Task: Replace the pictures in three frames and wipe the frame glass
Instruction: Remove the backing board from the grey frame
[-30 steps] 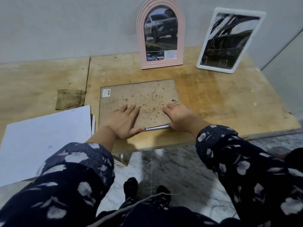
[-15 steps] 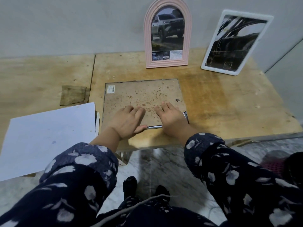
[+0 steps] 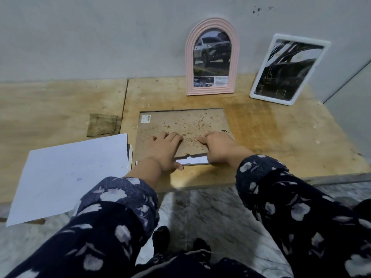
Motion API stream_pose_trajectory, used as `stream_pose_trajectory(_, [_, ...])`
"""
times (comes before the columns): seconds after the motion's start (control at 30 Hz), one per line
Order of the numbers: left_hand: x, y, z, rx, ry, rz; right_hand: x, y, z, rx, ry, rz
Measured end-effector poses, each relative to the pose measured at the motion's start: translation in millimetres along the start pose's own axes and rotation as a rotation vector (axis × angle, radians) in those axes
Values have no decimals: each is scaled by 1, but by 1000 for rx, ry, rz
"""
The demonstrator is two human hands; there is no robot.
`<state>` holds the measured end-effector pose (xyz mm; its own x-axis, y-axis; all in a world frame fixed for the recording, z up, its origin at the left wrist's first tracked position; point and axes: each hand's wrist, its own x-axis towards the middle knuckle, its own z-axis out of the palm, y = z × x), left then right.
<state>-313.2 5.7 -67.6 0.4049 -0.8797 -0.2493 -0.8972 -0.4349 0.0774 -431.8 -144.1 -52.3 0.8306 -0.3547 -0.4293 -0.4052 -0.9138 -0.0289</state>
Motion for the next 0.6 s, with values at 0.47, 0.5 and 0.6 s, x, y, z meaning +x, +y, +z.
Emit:
stream_pose_trajectory(0.47, [-3,-4,-33,-50,1,13,2,-8,-36,73,-15,70])
stream_pose_trajectory(0.5, [-3,-3,-32,-42,-1,19,1,-8,-33,61,-2,77])
stream_pose_trajectory(0.6, [-4,-2,-21,-10,-1,30,-3,-10,-17,58,38,78])
